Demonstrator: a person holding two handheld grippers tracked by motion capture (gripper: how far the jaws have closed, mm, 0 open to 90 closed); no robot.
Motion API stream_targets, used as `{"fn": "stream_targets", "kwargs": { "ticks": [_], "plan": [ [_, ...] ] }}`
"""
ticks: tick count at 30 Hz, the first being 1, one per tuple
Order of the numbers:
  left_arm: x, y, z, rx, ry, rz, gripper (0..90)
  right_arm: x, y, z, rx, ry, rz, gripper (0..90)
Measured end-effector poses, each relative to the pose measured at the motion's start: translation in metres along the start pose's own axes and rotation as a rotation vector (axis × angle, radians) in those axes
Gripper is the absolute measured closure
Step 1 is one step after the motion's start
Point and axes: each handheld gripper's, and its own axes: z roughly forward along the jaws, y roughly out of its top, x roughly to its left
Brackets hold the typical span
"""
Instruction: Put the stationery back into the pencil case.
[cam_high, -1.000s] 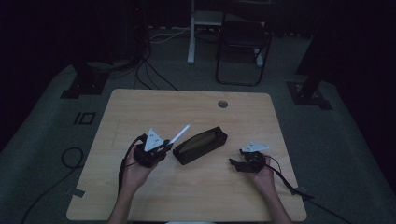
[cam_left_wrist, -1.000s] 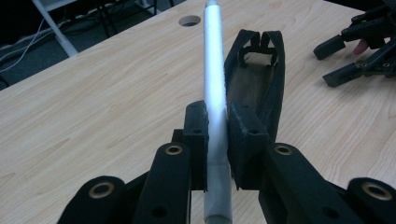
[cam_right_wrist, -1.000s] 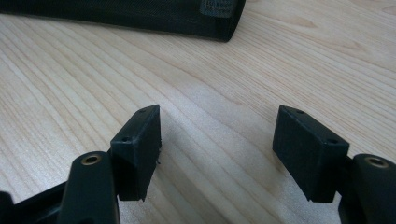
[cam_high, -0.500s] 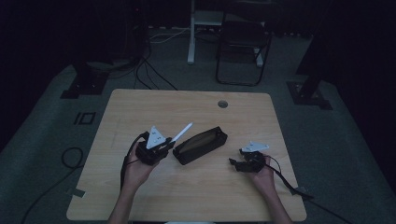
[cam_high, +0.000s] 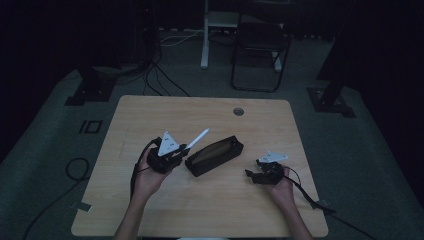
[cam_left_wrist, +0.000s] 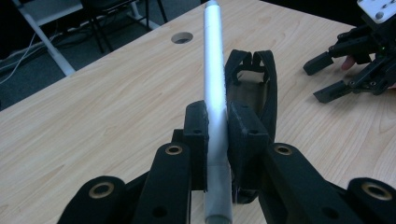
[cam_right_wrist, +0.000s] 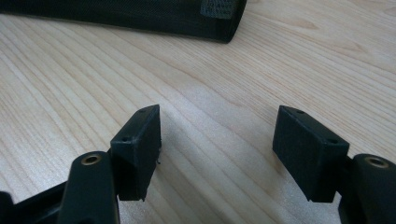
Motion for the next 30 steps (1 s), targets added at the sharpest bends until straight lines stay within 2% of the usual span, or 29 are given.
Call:
{"fn": "stream_targets", "kwargs": {
  "ticks": [10, 30],
  "plan": [
    [-0.002, 0.007, 0.006, -0.002, -0.012, 0.015, 78.8, 0.000, 0.000, 0.000, 0.000, 0.000, 0.001, 32.1],
    [-0.006, 0.010, 0.022, 0.008, -0.046, 0.017, 78.8, 0.000, 0.000, 0.000, 0.000, 0.000, 0.000, 32.1]
  ]
}}
